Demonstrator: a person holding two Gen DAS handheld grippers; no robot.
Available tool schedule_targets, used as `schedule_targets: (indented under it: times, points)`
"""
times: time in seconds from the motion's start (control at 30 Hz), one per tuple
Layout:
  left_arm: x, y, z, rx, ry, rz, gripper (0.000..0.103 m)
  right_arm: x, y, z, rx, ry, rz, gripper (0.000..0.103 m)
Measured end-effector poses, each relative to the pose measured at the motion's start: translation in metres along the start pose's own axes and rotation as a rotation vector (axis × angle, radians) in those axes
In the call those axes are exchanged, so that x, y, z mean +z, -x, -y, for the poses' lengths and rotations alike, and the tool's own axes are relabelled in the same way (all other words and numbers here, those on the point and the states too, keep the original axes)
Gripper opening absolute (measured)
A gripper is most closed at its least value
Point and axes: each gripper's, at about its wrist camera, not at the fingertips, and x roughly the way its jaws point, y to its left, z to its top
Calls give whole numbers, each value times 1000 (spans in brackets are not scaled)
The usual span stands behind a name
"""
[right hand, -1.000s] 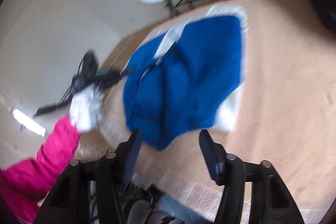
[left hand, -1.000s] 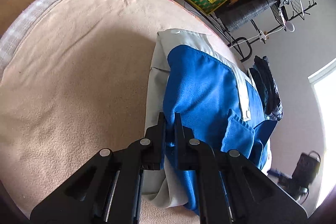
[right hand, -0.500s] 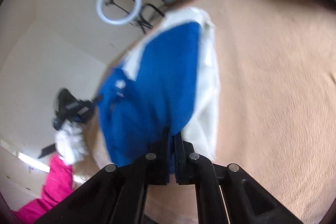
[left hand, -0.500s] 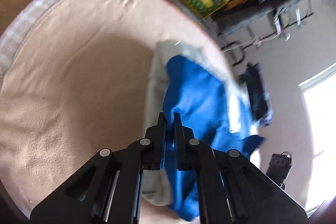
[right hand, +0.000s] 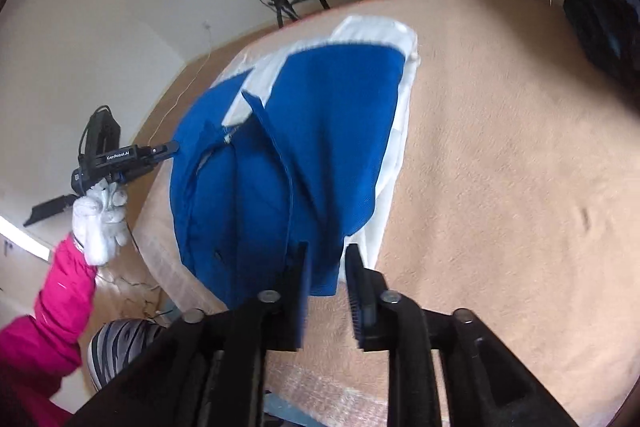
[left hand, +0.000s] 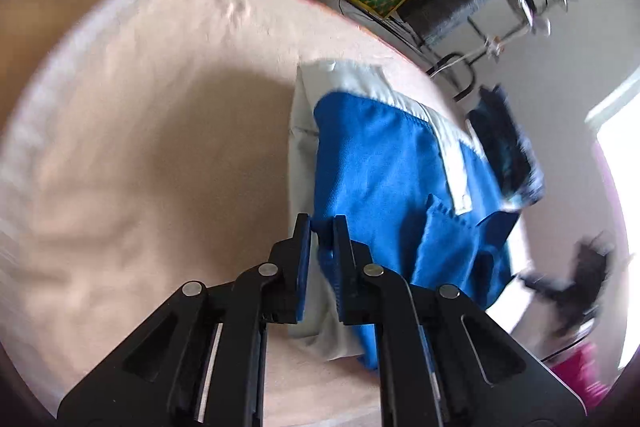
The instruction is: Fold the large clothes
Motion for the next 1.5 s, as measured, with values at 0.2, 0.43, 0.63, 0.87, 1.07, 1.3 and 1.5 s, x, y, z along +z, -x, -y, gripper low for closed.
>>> schedule_targets:
  times: [0.2,0.43,0.63,0.87,1.07,1.3,1.5]
  points:
    - [31,24,47,60,-79,142,7,52,31,1,-84,55,223,31]
    - [79,-30,108,92,-207,157,7,141,-32,-21,-75,171,259,30]
    - [87,-99,87,138,-205,67,13,166,-99,-26,-101,264,136,31]
    - [68,-134,45,31,-158,72,21,165,-149,20,-33,154,33,30]
    - [76,-113,55,55,-166,44,21,162,-140,13,-79,157,35,29]
    - [26,-28,97,-20,-247,116,21,117,-44,-20,17,246,160,30]
    - [-19,-26,108,-28,-301,53,21,65,-18,-64,242,367,146,30]
